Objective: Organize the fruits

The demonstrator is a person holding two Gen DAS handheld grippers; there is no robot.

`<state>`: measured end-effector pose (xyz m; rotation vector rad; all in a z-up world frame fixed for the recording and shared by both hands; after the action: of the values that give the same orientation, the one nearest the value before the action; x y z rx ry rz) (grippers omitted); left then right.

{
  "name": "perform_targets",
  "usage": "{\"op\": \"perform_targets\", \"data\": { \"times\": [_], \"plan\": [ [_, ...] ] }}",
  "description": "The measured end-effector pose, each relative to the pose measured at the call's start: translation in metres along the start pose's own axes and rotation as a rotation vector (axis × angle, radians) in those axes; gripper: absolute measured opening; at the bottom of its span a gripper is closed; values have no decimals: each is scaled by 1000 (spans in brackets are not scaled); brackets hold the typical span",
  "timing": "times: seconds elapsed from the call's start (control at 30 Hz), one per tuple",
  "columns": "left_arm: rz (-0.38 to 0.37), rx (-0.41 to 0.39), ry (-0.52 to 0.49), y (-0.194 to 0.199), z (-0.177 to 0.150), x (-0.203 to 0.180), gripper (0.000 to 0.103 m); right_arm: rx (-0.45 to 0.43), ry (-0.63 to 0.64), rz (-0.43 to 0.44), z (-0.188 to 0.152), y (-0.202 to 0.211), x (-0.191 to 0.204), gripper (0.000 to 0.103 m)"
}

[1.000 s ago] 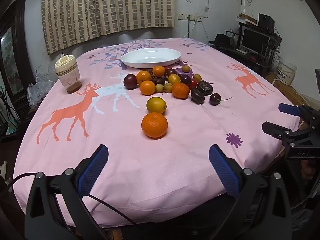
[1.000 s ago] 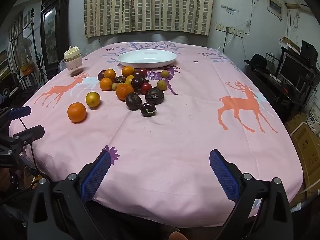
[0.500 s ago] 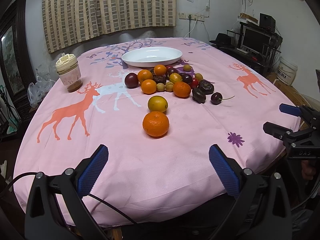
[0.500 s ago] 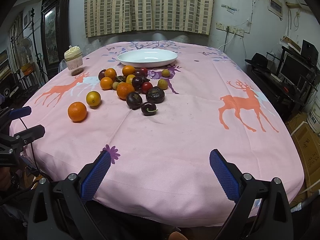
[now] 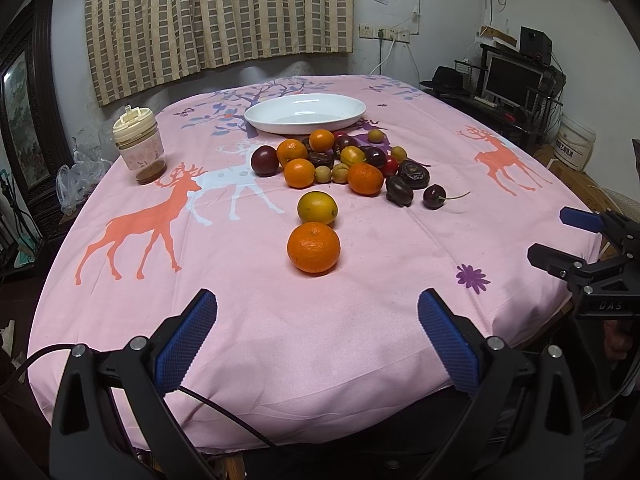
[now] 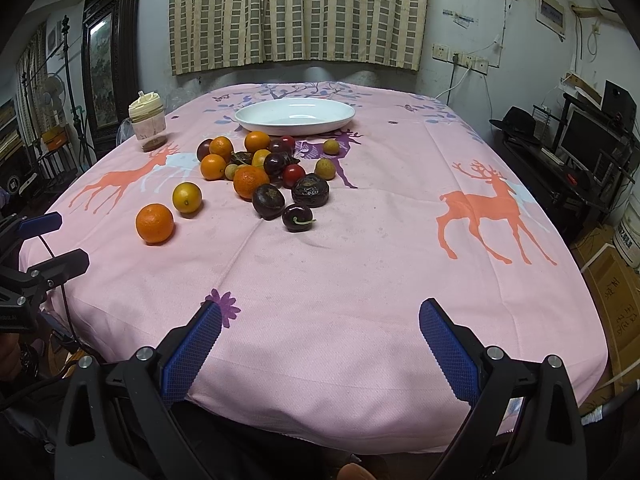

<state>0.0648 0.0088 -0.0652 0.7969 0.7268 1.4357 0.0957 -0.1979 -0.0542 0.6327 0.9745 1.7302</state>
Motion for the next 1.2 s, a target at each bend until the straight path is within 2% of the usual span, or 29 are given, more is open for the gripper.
{"op": "perform_targets", "data": {
  "times": [0.9,1.2],
  "plan": [
    [1,4,1,-2,0,0,99,2,0,0,0,-1,0,99],
    [1,15,5,-7,-11,9,99,10,-1,6,-2,-5,0,99]
  ]
}}
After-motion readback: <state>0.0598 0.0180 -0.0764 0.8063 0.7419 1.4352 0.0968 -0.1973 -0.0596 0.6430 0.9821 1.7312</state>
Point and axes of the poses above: each gripper's, at about its wrist camera, not at the fingertips, and y roughly against the way its jaws point, x to its left, z to its top, the point moved 9 cm from there along -y, roughly the way its jaws point, and after that the axes turned 13 degrees about x, right-handed, at the moved point
